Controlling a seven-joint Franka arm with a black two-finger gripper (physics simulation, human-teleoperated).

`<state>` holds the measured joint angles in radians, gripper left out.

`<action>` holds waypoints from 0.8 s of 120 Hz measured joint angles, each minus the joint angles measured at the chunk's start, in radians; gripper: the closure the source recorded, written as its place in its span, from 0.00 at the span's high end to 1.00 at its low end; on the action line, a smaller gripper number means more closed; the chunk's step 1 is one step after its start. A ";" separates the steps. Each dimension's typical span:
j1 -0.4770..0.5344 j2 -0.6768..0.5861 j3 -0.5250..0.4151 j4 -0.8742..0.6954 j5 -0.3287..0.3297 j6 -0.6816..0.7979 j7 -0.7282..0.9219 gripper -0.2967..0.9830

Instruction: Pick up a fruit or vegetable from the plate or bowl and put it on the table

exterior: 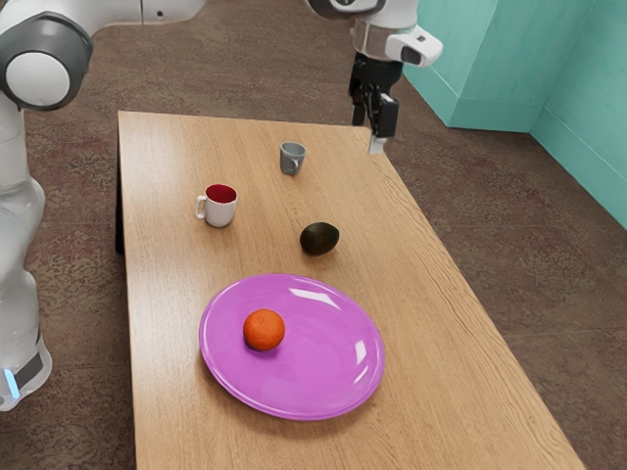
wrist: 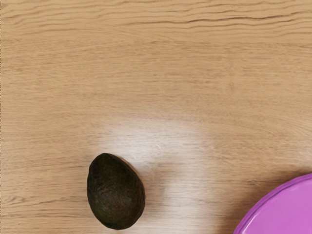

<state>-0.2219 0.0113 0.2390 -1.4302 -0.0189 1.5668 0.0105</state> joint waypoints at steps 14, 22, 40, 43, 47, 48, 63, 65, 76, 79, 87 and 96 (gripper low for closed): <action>0.011 0.000 0.000 0.001 0.000 0.001 0.002 0.77; 0.018 0.000 0.001 0.002 -0.001 0.001 0.003 0.77; 0.081 0.015 -0.045 0.037 0.003 0.001 0.005 0.77; 0.103 0.017 -0.067 0.041 0.003 0.001 0.005 0.77; 0.133 0.019 -0.104 0.046 0.004 0.001 0.006 0.77; 0.138 0.019 -0.113 0.047 0.004 0.001 0.006 0.77; 0.155 0.021 -0.233 0.059 0.006 -0.006 0.007 0.77; 0.144 0.022 -0.242 0.059 0.006 -0.006 0.007 0.77; 0.050 0.023 -0.285 0.060 0.006 -0.010 0.007 0.77; 0.015 0.023 -0.291 0.060 0.007 -0.011 0.007 0.77; -0.076 0.023 -0.298 0.060 0.007 -0.012 0.008 0.77; -0.158 0.023 -0.302 0.060 0.007 -0.013 0.008 0.77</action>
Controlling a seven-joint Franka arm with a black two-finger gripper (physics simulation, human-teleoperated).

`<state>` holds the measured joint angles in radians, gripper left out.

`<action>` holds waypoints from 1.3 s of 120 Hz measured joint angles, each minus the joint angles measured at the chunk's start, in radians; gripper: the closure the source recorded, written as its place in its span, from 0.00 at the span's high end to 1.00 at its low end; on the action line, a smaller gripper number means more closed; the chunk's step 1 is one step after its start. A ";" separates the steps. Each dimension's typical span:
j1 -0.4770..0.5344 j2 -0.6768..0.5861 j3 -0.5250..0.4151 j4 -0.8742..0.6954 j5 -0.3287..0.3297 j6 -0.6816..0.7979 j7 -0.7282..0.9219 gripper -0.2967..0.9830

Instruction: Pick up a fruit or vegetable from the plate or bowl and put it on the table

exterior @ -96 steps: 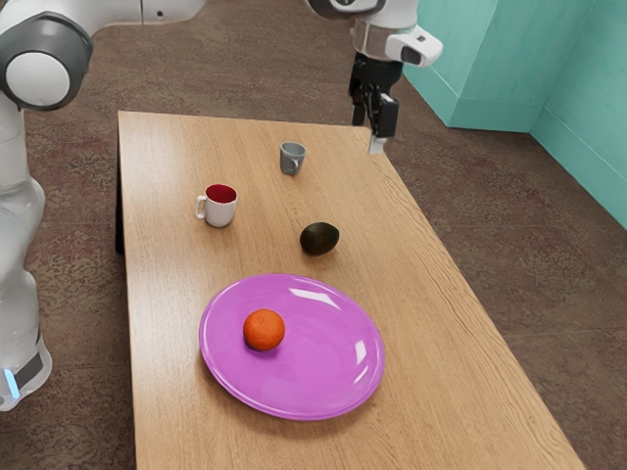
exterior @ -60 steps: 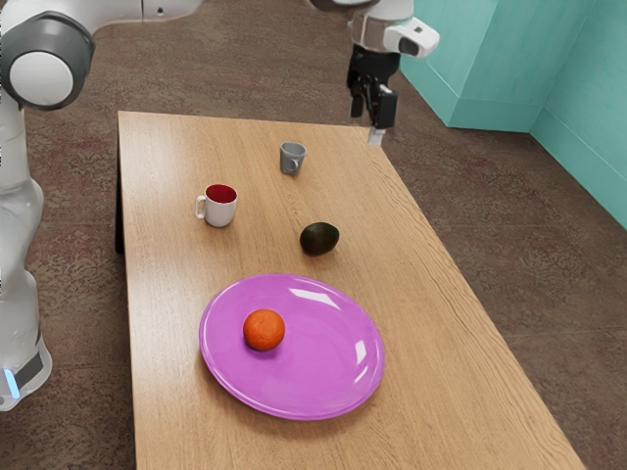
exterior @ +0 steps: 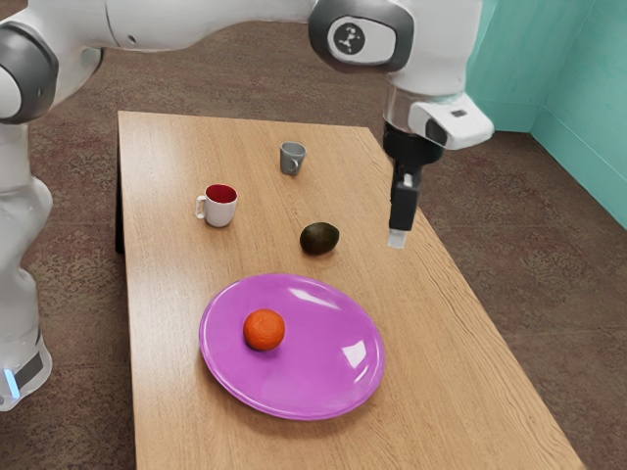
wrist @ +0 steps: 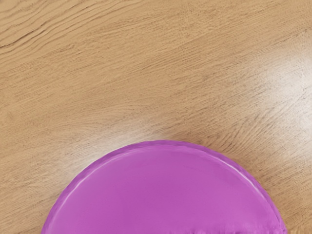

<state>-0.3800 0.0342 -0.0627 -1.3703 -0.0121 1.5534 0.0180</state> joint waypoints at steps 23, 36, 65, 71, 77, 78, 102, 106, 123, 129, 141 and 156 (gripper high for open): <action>-0.032 -0.002 -0.001 0.000 0.000 -0.002 0.000 0.77; 0.035 -0.019 0.002 -0.039 0.000 0.006 0.001 0.77; 0.107 -0.316 0.065 -0.568 -0.034 0.162 0.001 0.77; 0.104 -0.362 0.066 -0.639 -0.037 0.193 0.001 0.77; 0.096 -0.402 0.064 -0.699 -0.038 0.222 0.001 0.77; 0.094 -0.408 0.064 -0.707 -0.039 0.226 0.001 0.77; 0.025 -0.492 0.063 -0.821 -0.044 0.289 0.001 0.77; 0.015 -0.508 0.063 -0.836 -0.045 0.295 0.001 0.77; -0.017 -0.525 0.062 -0.886 -0.048 0.316 0.000 0.77; -0.021 -0.525 0.062 -0.908 -0.050 0.326 0.000 0.77; -0.023 -0.523 0.061 -0.944 -0.057 0.343 0.000 0.77; -0.033 -0.495 0.057 -0.961 -0.072 0.364 0.000 0.77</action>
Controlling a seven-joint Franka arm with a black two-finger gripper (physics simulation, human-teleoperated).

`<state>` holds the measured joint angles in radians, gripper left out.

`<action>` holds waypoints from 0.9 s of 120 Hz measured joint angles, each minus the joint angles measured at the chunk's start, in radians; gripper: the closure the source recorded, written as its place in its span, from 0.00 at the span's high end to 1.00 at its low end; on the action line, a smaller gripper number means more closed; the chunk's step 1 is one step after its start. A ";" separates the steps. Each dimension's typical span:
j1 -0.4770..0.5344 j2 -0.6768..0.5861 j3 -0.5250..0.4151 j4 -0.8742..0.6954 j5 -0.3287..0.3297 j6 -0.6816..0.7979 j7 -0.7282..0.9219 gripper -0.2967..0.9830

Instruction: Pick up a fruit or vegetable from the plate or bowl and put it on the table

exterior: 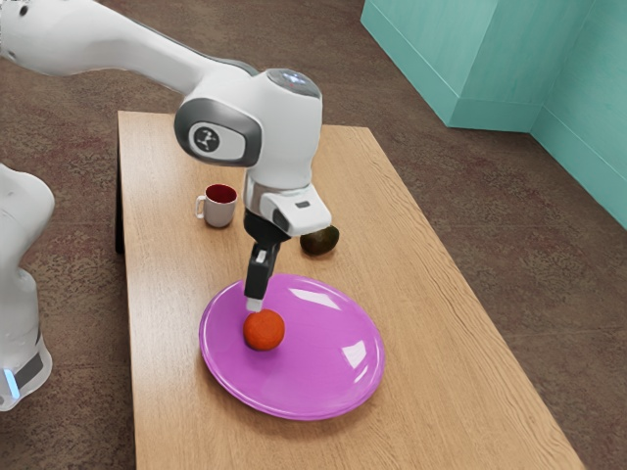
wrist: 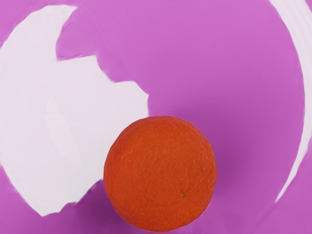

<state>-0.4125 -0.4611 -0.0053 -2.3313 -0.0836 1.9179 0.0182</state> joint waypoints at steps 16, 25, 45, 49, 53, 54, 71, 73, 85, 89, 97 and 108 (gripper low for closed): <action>-0.008 0.041 -0.002 -0.002 -0.027 0.038 0.000 0.77; -0.010 0.065 -0.002 -0.003 -0.033 0.064 0.001 0.77; -0.010 0.093 -0.002 -0.019 -0.039 0.123 0.002 0.77; -0.010 0.093 -0.001 -0.026 -0.040 0.132 0.003 0.77; -0.010 0.093 0.000 -0.030 -0.041 0.140 0.003 0.77; -0.010 0.092 0.000 -0.032 -0.041 0.142 0.003 0.77; -0.010 0.083 0.005 -0.058 -0.041 0.169 0.004 0.77; -0.010 0.082 0.006 -0.059 -0.040 0.171 0.004 0.77; -0.007 0.087 0.008 -0.062 -0.040 0.182 0.005 0.77; -0.006 0.090 0.008 -0.063 -0.040 0.185 0.005 0.77; -0.004 0.095 0.013 -0.072 -0.039 0.196 0.005 0.77; -0.004 0.097 0.034 -0.087 -0.037 0.210 0.006 0.77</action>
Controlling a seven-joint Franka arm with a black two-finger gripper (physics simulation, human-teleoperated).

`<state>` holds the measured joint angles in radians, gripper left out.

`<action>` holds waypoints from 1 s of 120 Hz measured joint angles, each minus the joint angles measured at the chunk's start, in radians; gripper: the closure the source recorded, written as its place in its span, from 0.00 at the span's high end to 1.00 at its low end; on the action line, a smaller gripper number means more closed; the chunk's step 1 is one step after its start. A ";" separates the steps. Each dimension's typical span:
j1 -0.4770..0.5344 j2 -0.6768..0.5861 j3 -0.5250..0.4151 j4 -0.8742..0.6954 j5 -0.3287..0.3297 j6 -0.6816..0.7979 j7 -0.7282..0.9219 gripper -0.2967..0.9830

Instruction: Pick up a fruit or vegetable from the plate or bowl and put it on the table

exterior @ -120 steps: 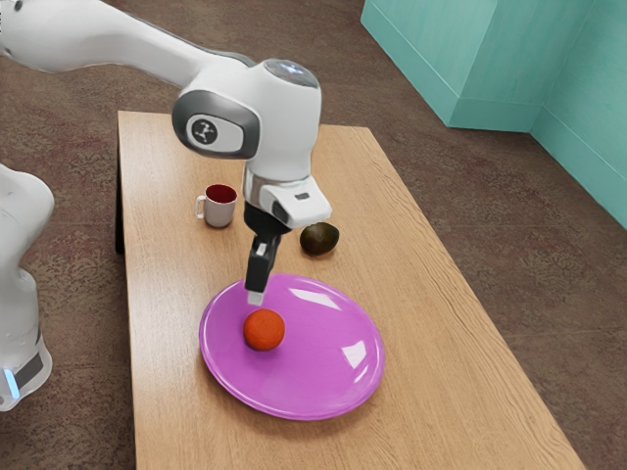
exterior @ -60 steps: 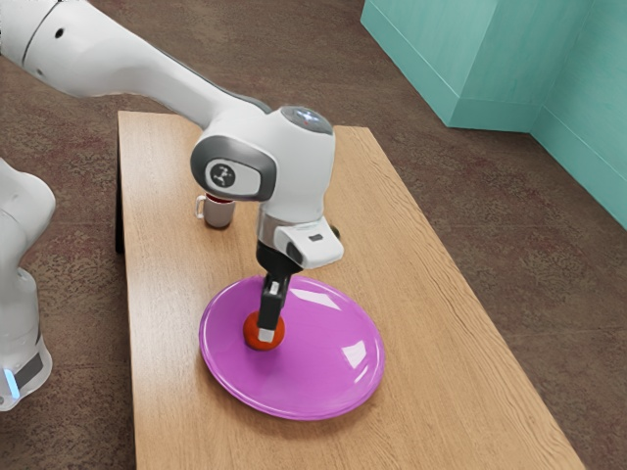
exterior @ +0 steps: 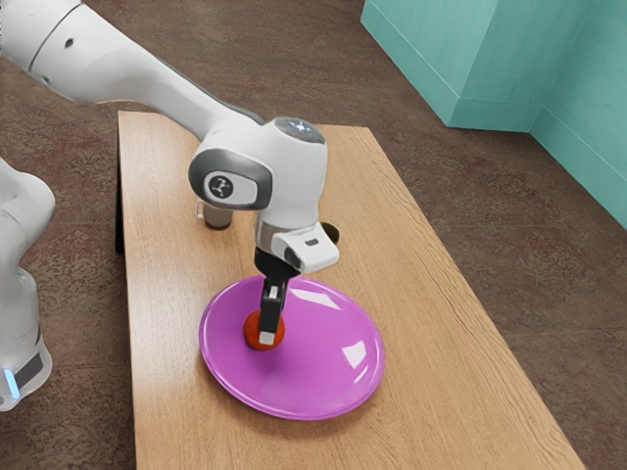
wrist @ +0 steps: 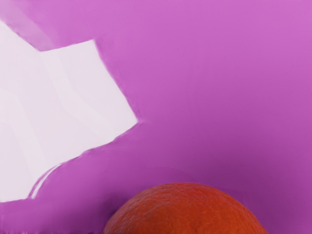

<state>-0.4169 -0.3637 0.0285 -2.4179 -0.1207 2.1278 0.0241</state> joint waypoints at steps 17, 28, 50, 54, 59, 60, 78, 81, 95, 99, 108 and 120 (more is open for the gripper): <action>-0.002 0.000 0.021 -0.019 0.003 0.020 0.001 0.77; -0.002 0.000 0.023 -0.034 0.003 0.036 0.001 0.75; -0.012 -0.009 0.022 -0.037 0.009 0.055 0.000 0.53; -0.015 -0.010 0.022 -0.034 0.011 0.056 -0.002 0.52; -0.019 -0.012 0.022 -0.023 0.013 0.057 -0.004 0.51; -0.019 -0.012 0.021 -0.019 0.014 0.057 -0.004 0.51; -0.016 0.038 0.019 0.163 0.026 0.026 -0.008 0.51; -0.014 0.061 0.026 0.213 0.032 0.014 -0.009 0.51; -0.008 0.279 0.059 0.551 0.047 -0.060 -0.010 0.52; -0.006 0.355 0.061 0.655 0.047 -0.084 -0.010 0.52; -0.003 0.498 0.061 0.837 0.047 -0.132 -0.010 0.52; -0.021 0.633 0.054 0.977 0.046 -0.178 -0.009 0.51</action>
<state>-0.4380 0.2694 0.0828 -1.4404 -0.0749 1.9499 0.0153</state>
